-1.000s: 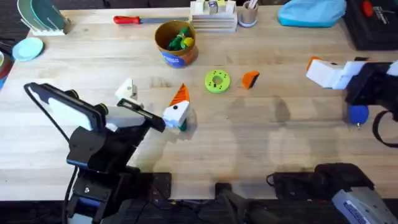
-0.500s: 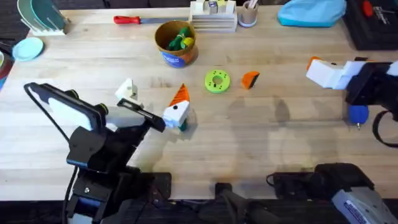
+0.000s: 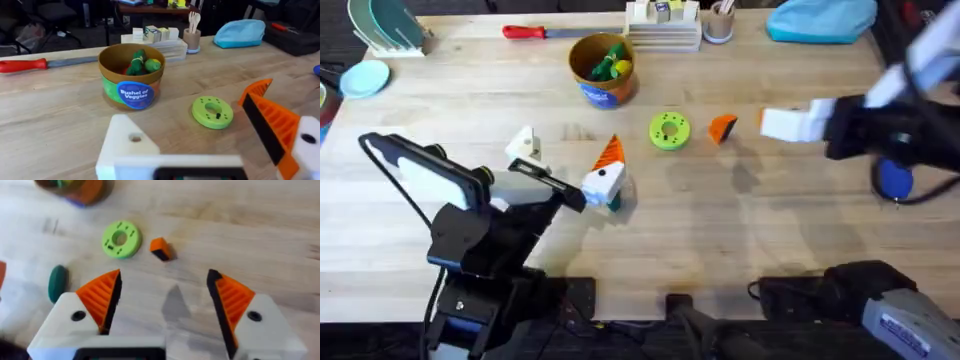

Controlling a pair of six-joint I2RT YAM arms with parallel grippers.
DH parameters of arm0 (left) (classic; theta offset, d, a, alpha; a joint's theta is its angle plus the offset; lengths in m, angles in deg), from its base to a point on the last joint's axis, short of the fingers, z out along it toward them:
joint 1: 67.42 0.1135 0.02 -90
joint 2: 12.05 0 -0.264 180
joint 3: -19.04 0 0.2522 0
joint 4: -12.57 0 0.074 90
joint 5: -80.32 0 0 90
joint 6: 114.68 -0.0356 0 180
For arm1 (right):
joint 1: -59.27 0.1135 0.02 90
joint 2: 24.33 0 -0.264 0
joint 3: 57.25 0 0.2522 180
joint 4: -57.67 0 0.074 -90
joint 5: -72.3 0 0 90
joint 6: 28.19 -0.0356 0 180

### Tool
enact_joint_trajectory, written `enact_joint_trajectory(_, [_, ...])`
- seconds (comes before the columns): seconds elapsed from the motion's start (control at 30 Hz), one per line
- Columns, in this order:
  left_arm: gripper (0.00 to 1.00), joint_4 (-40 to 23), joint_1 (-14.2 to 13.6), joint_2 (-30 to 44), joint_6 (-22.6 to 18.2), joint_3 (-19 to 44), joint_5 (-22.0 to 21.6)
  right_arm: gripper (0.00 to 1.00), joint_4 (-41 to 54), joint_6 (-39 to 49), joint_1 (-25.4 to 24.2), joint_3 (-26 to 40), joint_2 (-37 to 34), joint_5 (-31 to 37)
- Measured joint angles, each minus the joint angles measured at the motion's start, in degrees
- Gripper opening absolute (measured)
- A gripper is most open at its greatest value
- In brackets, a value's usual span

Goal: Pick up the gripper from the table and insert it into the empty holder that is missing its gripper. Then pick up a screw, insert it into the mounting hole, and use the screwdriver to tighten it. Finally, clean up the table by picking up the vegetable and placing it into the bucket.

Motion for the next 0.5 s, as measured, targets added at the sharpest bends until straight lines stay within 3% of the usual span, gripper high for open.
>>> enact_joint_trajectory(0.27, [0.993, 0.0, 0.0, 0.0, 0.0, 0.0, 0.0, 0.993, -6.4, 3.4, 7.2, 0.6, -14.8, -1.3])
enact_joint_trajectory(0.5, [0.993, 0.0, 0.0, 0.0, 0.0, 0.0, 0.0, 0.994, -12.0, 7.4, 11.2, 0.8, -25.3, 4.9])
